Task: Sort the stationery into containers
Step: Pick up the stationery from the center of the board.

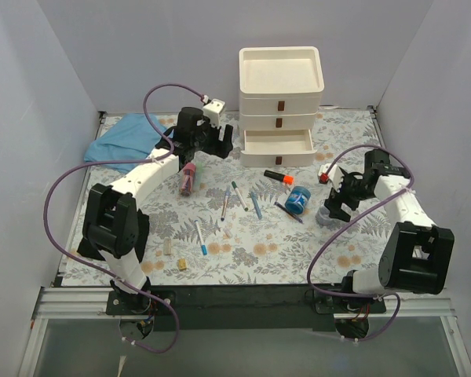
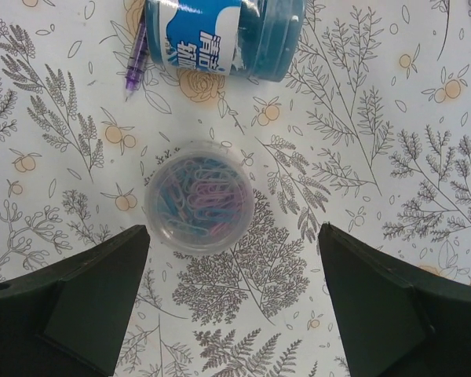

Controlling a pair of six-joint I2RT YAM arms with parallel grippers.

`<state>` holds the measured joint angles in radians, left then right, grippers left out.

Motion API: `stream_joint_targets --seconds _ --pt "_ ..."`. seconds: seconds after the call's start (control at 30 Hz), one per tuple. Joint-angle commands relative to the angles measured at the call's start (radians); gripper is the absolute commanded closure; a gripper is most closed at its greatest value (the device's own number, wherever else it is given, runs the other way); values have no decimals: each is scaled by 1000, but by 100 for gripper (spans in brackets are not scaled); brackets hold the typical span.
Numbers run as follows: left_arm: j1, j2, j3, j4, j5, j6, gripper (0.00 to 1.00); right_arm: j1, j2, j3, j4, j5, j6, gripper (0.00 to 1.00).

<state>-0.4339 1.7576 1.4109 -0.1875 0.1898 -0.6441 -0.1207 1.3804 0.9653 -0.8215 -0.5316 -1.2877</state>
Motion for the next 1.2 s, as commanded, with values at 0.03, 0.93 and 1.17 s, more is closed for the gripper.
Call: stream_joint_targets --seconds 0.03,0.93,1.17 --pt "9 -90 -32 13 -29 4 23 38 35 52 18 30 -33 2" --pt "35 -17 14 19 -19 -28 23 90 144 44 -1 97 -38 3" --pt "38 -15 11 22 -20 -32 23 92 157 93 2 93 2 23"
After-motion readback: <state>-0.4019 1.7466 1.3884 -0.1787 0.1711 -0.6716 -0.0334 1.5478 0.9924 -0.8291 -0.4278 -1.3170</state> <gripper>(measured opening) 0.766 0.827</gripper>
